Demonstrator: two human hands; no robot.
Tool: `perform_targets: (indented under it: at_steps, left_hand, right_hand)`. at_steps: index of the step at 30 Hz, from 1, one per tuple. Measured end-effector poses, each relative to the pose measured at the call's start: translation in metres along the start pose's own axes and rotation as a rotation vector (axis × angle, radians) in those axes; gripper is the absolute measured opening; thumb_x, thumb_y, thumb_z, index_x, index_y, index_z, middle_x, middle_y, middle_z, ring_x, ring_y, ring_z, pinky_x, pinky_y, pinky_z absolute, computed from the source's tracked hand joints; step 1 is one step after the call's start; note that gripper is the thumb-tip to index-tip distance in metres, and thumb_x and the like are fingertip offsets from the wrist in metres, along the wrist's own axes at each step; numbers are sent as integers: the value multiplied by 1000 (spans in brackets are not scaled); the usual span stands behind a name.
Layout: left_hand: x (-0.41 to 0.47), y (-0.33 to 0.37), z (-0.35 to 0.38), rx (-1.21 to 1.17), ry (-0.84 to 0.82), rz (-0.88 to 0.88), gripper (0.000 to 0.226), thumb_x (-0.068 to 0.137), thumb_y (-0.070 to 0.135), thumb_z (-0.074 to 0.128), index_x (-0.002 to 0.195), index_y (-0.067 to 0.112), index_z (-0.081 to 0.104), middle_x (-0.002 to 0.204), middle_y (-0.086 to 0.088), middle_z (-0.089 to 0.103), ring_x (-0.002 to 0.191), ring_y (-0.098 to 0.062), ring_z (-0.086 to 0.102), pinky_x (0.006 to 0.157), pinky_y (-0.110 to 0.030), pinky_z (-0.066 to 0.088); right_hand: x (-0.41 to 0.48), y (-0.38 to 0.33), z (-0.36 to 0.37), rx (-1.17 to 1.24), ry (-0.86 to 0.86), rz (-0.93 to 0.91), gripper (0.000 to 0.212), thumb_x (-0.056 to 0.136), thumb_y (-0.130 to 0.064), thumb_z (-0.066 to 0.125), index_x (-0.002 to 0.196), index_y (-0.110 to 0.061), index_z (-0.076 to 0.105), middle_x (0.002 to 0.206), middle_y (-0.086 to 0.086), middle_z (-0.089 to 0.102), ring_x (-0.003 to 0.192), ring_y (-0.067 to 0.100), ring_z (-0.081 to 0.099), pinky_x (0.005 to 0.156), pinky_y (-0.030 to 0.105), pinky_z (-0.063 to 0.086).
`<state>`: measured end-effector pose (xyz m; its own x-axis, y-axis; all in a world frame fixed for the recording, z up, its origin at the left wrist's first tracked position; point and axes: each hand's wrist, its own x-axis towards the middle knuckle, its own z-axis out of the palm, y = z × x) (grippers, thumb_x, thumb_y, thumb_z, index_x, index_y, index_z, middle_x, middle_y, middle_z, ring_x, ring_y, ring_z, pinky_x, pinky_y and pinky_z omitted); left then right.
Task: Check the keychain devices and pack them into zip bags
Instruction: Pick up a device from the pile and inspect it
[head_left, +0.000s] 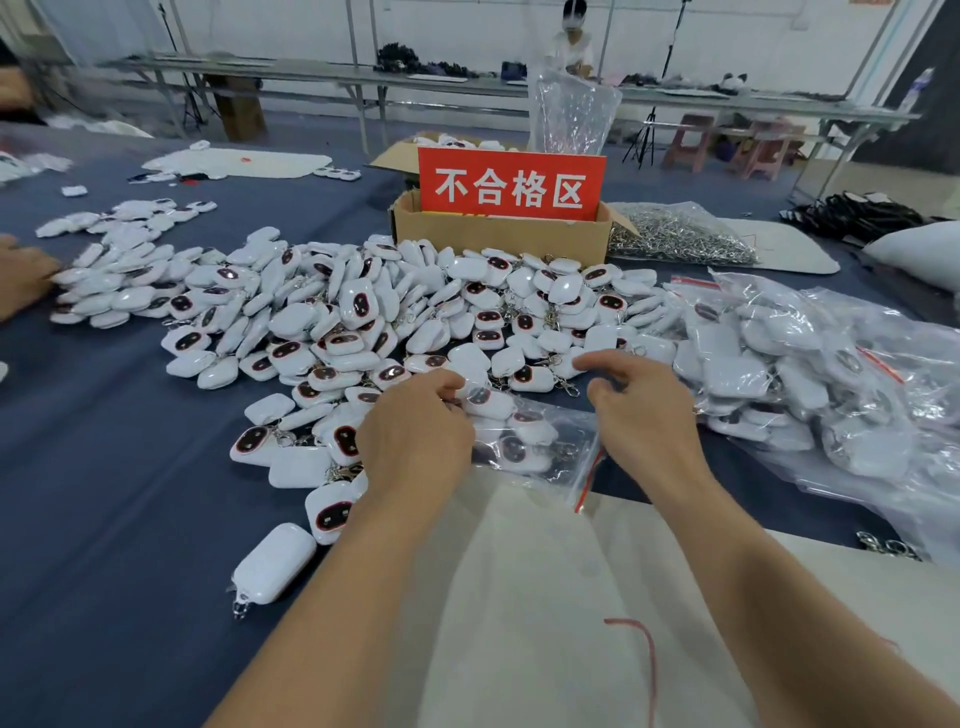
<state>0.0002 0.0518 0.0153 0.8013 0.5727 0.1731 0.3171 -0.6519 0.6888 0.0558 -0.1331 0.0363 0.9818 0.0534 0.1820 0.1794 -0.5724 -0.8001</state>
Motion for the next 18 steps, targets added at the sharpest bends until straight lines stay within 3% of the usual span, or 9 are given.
perform_targets:
  at_steps: [1, 2, 4, 6, 10, 14, 18]
  left_hand:
    - [0, -1, 1, 0, -2, 17, 47, 87, 11, 55, 120, 39, 72, 114, 13, 73, 107, -16, 63, 75, -28, 37]
    - [0, -1, 1, -3, -6, 42, 48, 86, 8, 55, 120, 38, 73, 116, 11, 73, 109, -18, 63, 76, -29, 38]
    - [0, 0, 1, 3, -32, 106, 54, 83, 3, 58, 122, 37, 73, 122, 8, 72, 113, -20, 62, 84, -33, 45]
    - [-1, 1, 1, 8, -45, 150, 54, 80, 1, 61, 118, 38, 76, 120, 6, 72, 112, -21, 61, 91, -36, 45]
    - [-3, 1, 1, 11, -20, 186, 42, 83, 10, 63, 111, 38, 79, 115, 6, 74, 108, -20, 61, 95, -39, 45]
    - [-2, -2, 2, -3, -8, 213, 37, 87, 13, 62, 109, 37, 80, 112, 5, 76, 108, -19, 61, 98, -39, 45]
    - [-6, 4, 4, -1, 83, 250, 30, 87, 13, 69, 108, 31, 81, 107, 4, 76, 106, -17, 58, 97, -32, 36]
  right_hand:
    - [11, -6, 4, -84, -62, -21, 37, 96, -8, 52, 110, -33, 76, 110, -9, 73, 65, 0, 63, 60, 6, 43]
    - [21, -13, 9, -171, -133, -39, 38, 96, -6, 52, 111, -31, 76, 112, -6, 74, 68, 1, 63, 62, 9, 45]
    - [37, -23, 20, -362, -266, -82, 38, 97, -6, 54, 125, -26, 71, 125, 3, 71, 96, 17, 69, 85, 27, 54]
    - [47, -28, 32, -533, -356, -141, 40, 97, -9, 57, 134, -20, 64, 135, 7, 66, 115, 27, 63, 97, 34, 52]
    - [56, -27, 44, -667, -386, -169, 31, 96, -10, 62, 126, -13, 62, 126, 11, 63, 106, 27, 59, 88, 36, 51]
    - [47, -13, 34, -412, -204, -54, 40, 86, -16, 77, 122, -22, 59, 122, 2, 58, 103, 22, 57, 79, 32, 44]
    - [7, 0, -1, -7, 51, 24, 41, 81, -15, 81, 96, -35, 48, 91, -16, 62, 82, 9, 63, 66, 27, 41]
